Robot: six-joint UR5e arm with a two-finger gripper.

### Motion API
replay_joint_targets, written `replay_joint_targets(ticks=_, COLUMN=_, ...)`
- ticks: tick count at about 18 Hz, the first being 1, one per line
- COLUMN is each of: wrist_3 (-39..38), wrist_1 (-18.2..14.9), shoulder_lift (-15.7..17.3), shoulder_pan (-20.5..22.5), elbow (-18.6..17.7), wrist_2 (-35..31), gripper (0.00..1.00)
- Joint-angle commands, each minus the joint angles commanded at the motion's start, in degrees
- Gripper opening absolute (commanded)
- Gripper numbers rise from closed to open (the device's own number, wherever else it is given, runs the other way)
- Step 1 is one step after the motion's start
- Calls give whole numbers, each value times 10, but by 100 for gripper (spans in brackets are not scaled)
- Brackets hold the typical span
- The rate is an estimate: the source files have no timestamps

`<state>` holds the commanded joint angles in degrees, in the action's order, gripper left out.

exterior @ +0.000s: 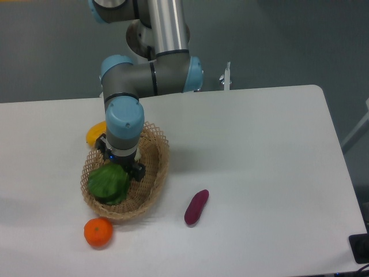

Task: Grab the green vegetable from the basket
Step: 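Move the gripper over the basket and lower it onto the bok choy, then close the gripper on the bok choy stem inside the basket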

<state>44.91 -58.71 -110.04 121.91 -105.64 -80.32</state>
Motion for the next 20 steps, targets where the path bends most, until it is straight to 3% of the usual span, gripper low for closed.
replay_joint_targets(ticks=6, wrist_3=-19, wrist_1=0, shoulder_lift=-10, shoulder_pan=-8, elbow=-4, wrist_2=-47, gripper=100)
replay_joint_targets(ticks=12, wrist_3=-26, wrist_1=3, shoulder_lift=-18, shoulder_pan=-20, elbow=-13, wrist_2=-49, gripper=100)
replay_joint_targets(ticks=13, wrist_3=-27, wrist_1=2, shoulder_lift=-18, shoulder_pan=-21, elbow=-13, wrist_2=-49, gripper=94)
replay_joint_targets(ticks=16, wrist_3=-38, wrist_1=1, shoulder_lift=-18, shoulder_pan=-21, elbow=-12, wrist_2=-48, gripper=37)
replay_joint_targets(ticks=18, wrist_3=-47, wrist_1=0, shoulder_lift=-12, shoulder_pan=-21, elbow=-11, wrist_2=-47, gripper=8)
replay_joint_targets(ticks=19, wrist_3=-49, wrist_1=-1, shoulder_lift=-10, shoulder_pan=-21, elbow=-11, wrist_2=-47, gripper=1)
replay_joint_targets(ticks=20, wrist_3=-49, wrist_1=-3, shoulder_lift=-6, shoulder_pan=-21, elbow=-11, wrist_2=-46, gripper=0)
